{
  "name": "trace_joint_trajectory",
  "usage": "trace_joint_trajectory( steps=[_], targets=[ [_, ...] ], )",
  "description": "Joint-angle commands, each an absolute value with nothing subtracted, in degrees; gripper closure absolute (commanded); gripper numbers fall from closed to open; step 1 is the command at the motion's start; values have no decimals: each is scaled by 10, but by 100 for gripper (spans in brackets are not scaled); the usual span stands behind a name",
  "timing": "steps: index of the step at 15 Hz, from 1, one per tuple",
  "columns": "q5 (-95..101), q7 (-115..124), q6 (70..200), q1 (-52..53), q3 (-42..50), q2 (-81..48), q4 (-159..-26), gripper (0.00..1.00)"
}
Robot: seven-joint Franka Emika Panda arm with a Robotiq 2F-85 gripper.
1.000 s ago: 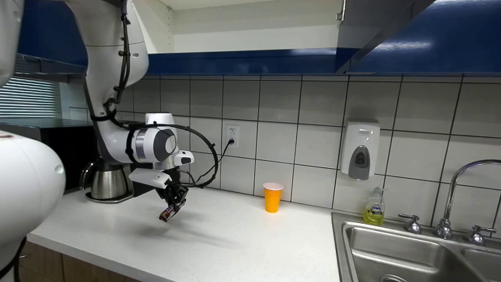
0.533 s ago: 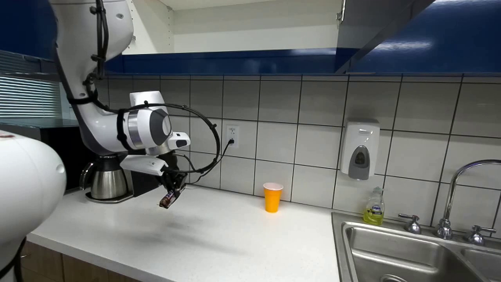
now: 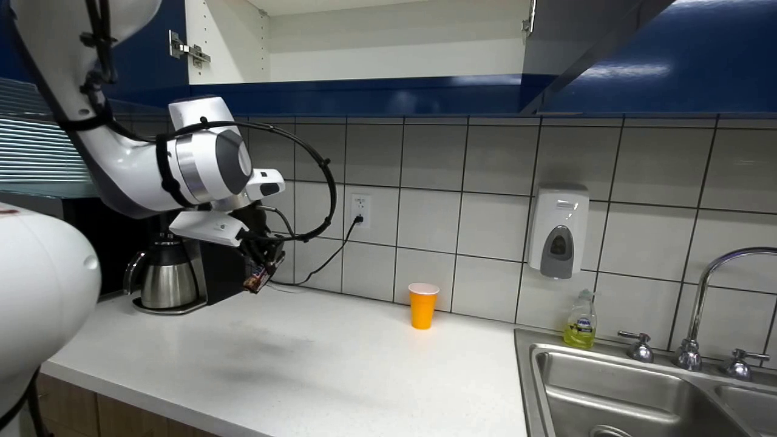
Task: Put the snack packet in the top cabinet
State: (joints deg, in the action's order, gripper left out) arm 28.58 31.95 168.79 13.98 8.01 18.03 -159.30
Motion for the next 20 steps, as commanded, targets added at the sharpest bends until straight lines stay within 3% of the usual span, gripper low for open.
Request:
trace_joint_trajectory(
  steps=[1,20],
  targets=[
    [301,327,1687,142,88,232,-1594,94],
    [317,327,1635,130,54,455,-1598,94]
  ],
)
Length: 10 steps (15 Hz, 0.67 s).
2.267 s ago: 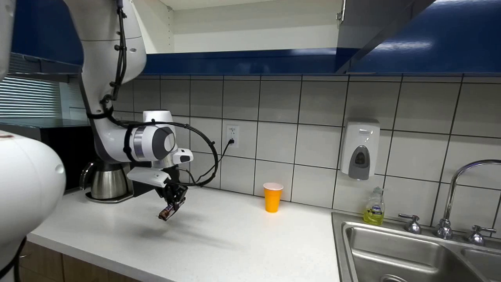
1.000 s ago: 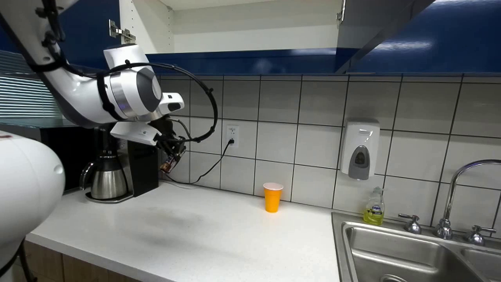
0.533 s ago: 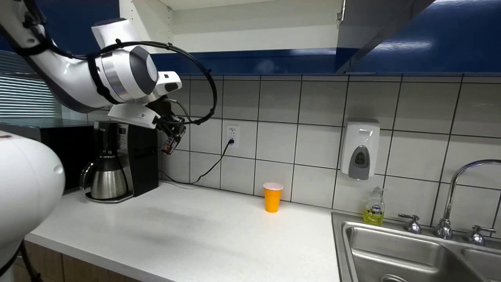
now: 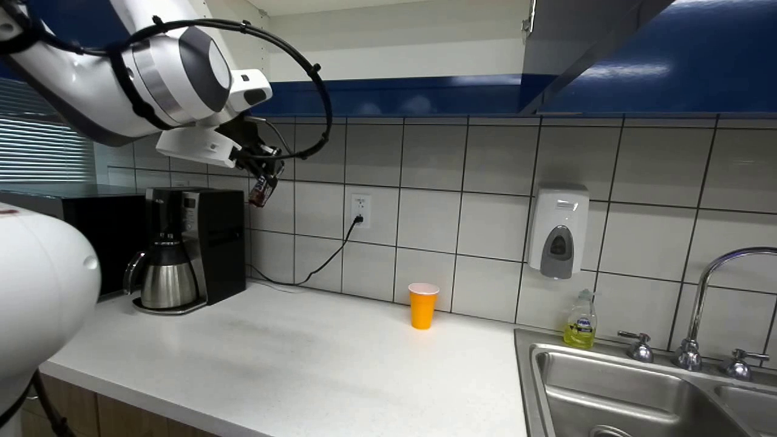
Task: Put the snack packet in the top cabinet
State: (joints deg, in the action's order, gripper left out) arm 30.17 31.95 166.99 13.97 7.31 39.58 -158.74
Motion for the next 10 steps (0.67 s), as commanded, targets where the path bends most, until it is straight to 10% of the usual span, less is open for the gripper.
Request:
trace_joint_trajectory(
  steps=[1,10],
  targets=[
    [316,324,1630,132,53,465,-1598,94],
    [105,161,1613,99,-20,530,-1590,94]
  ],
)
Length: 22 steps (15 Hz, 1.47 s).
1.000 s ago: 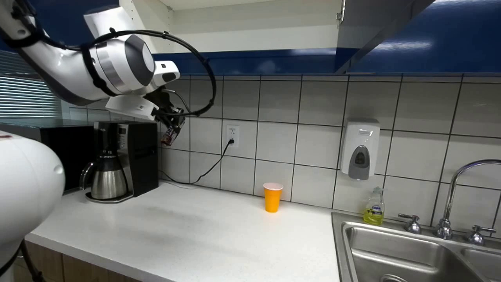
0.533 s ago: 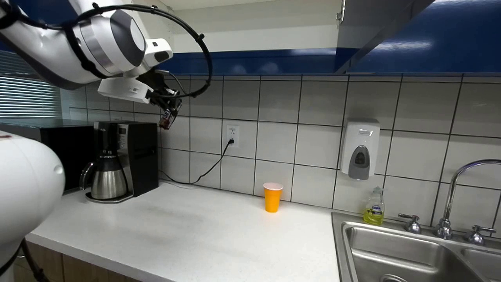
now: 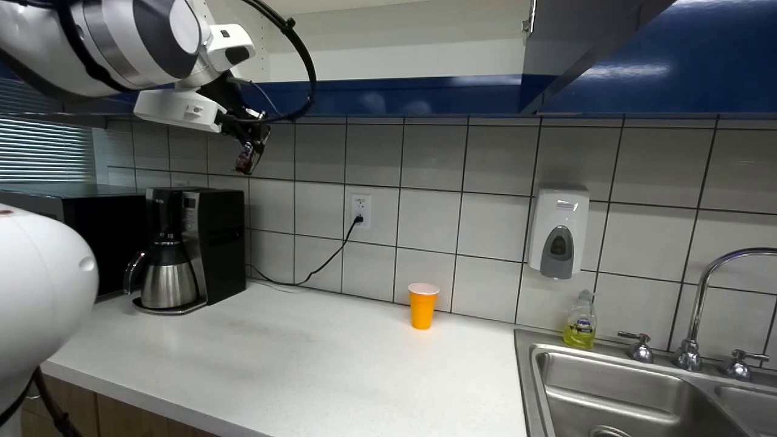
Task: Put the snack packet in the top cabinet
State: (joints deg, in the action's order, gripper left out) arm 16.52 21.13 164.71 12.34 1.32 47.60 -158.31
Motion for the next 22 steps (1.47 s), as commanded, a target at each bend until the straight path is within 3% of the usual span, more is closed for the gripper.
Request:
trace_joint_trajectory(
  steps=[1,16,22],
  targets=[
    [88,153,1610,95,-25,534,-1588,94],
    [29,97,1624,67,-42,527,-1506,94],
    [4,100,1557,63,-41,493,-1420,94]
  ],
)
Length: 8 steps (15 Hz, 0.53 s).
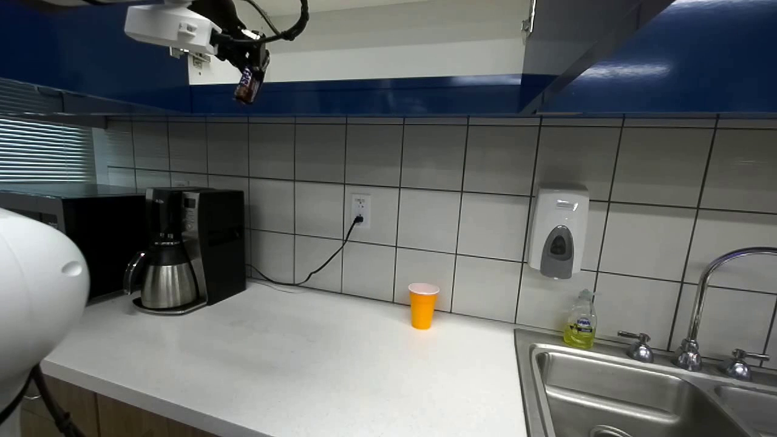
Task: Put the snack packet in the top cabinet
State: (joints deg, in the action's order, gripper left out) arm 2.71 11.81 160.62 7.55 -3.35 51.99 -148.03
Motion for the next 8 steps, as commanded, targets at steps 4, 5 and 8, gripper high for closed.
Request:
trace_joint_trajectory(
  steps=[4,5,8],
  targets=[
    [-3,106,1490,53,-44,461,-1350,94],
    [-4,108,1475,49,-45,452,-1334,94],
    [-3,113,1445,40,-46,426,-1292,94]
  ],
)
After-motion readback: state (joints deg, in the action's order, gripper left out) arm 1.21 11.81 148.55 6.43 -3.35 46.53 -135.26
